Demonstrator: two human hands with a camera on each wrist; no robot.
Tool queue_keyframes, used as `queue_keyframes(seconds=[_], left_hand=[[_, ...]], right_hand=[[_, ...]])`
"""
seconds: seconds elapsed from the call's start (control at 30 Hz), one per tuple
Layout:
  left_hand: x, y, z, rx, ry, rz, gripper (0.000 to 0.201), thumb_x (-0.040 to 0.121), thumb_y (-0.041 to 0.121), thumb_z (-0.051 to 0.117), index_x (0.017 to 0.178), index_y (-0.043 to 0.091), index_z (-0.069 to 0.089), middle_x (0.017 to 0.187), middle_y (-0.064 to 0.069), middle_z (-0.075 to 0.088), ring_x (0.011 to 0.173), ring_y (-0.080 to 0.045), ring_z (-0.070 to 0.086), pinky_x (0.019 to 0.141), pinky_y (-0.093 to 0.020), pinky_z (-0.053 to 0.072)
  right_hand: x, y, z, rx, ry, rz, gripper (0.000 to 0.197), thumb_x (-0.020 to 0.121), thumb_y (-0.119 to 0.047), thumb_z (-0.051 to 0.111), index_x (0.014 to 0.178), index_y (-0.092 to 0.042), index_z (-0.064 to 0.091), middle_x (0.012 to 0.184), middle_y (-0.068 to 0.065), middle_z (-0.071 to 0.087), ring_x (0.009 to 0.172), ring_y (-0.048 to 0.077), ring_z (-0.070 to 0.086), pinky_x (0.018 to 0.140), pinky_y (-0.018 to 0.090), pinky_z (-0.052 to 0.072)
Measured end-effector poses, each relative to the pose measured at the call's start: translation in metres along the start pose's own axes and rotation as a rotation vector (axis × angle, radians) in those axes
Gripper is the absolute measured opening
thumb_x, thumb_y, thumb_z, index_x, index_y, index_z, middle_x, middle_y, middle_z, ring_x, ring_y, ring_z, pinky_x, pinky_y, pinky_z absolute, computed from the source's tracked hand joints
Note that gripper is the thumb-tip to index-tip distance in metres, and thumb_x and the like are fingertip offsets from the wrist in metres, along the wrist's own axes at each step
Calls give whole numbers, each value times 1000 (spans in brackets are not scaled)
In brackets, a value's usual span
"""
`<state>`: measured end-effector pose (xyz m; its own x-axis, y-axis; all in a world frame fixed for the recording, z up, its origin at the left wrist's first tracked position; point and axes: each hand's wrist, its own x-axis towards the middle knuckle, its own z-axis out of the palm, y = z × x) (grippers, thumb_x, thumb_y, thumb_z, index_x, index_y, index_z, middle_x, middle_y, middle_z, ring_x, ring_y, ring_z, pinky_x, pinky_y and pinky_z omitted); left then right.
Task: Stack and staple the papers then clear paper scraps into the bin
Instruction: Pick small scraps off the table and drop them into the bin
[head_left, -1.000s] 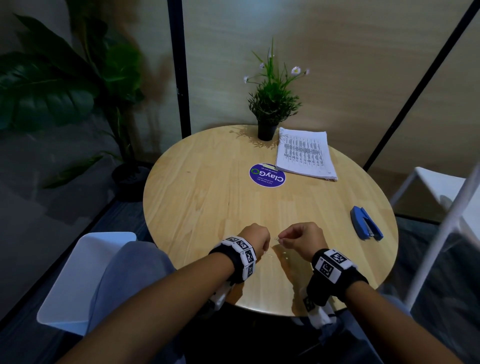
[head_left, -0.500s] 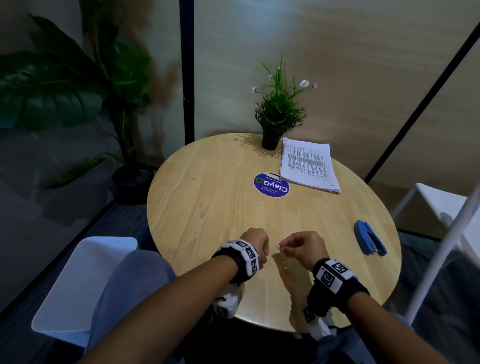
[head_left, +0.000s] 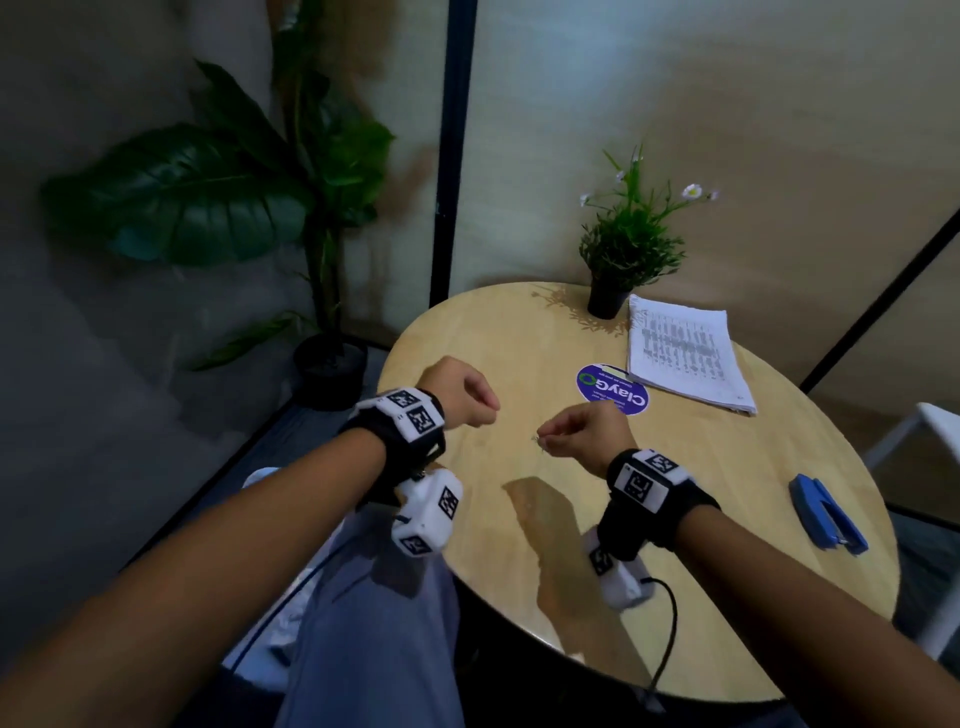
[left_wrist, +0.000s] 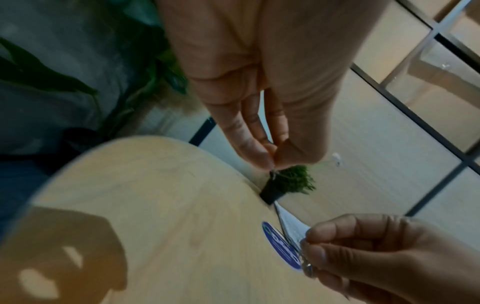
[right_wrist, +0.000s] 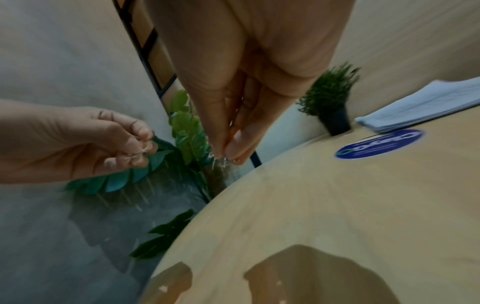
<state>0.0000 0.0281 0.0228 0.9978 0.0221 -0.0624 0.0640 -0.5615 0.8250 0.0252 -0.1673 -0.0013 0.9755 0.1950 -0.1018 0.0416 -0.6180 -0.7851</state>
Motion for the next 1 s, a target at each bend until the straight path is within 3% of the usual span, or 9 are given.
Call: queue_keyframes(seconds=[0.13,0.23,0.37,0.47,0.53,0.63,0.77,0.9,1.0], left_hand=[[-16,-36,-55,49,70,-72,7,73,-3,70,78,2,72,56,0,60,35,8,52,40,-2,39],[-28,-74,-85,85,127,-153,9,70,0,73,73,9,74,53,10,61,38,11,52,42,0,39],[-52,-124,-106,61,163,-259,22,70,-3,72,62,16,68,38,15,57,39,8,53,45,-2,42],[-65,-157,-109,29,145,-357,27,72,-6,68,58,17,63,47,7,60,44,-2,57,52,-13,53],[-70,-178,-109,7,135,-395,30,73,-8,67,57,18,62,41,8,59,39,-2,56,58,-22,57],[-74,-202,-109,-14,136,-427,30,72,-8,67,57,17,62,55,-3,61,49,-12,58,69,-31,59],[-78,-223,-109,7,113,-466,28,72,-6,66,60,19,63,66,-5,64,45,-3,60,53,-12,52],[-80,-233,-106,2,84,-492,22,73,-4,68,65,16,66,83,-17,70,64,-19,65,78,-30,58],[-82,-236,-105,-31,62,-500,14,75,-4,71,86,4,73,92,-20,72,81,-30,69,85,-38,58]], right_hand=[[17,-48,51,7,-99,-88,4,74,-4,77,74,-7,75,66,9,67,58,13,62,72,26,58],[27,-79,94,-56,-185,-151,7,75,-6,77,81,-2,75,62,6,66,55,9,61,68,21,57],[35,-114,148,-202,-328,-248,5,75,-9,76,80,-8,76,73,9,69,70,14,64,77,29,56],[39,-132,184,-318,-446,-316,7,74,-8,73,76,-15,74,76,6,70,70,11,62,77,27,56],[41,-139,206,-378,-511,-354,9,74,-6,72,79,-14,75,74,3,67,62,7,59,67,20,52],[45,-148,233,-462,-586,-407,12,74,-6,70,83,-11,76,73,1,66,65,8,60,67,20,50],[56,-156,257,-557,-737,-430,14,74,-3,73,86,-9,75,73,3,67,62,6,60,65,19,50],[60,-154,273,-619,-795,-444,14,71,-1,74,79,-13,73,84,9,75,75,17,71,70,24,58],[58,-153,281,-636,-827,-435,15,76,2,66,79,-12,72,87,13,75,77,21,73,68,24,60]])
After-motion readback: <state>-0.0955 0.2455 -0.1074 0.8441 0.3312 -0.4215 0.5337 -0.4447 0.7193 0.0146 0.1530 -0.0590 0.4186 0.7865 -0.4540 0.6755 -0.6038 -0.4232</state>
